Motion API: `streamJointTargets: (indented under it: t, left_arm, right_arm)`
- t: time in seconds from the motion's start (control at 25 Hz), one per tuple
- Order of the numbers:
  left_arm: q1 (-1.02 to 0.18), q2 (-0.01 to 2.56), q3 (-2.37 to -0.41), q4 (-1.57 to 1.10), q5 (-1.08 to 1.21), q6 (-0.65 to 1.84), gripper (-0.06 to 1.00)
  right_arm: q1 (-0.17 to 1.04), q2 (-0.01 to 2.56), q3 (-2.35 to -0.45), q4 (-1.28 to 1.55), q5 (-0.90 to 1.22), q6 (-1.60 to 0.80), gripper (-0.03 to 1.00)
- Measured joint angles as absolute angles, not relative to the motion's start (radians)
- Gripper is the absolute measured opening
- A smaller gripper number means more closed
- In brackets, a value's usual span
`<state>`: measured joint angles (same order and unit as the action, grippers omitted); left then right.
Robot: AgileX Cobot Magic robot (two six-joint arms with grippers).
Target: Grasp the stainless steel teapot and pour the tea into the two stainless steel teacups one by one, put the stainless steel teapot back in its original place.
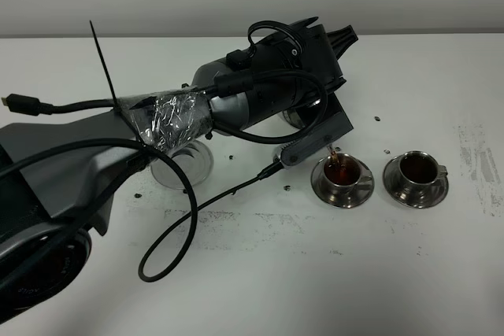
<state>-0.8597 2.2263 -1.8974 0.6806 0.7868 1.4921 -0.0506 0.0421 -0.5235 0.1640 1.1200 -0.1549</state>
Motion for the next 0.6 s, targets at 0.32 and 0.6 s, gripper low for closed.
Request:
streamJointTargets:
  t: [0.32, 0.6]
  left_arm:
    - [-0.863, 2.226, -1.897, 0.694, 0.785, 1.492, 0.20]
    - [-0.867, 2.226, -1.897, 0.715, 0.785, 1.492, 0.20]
  right_arm:
    - [-0.051, 0.042, -0.524, 0.164, 1.120, -0.155, 0.42]
    - [-0.051, 0.042, -0.524, 0.164, 1.120, -0.155, 0.42]
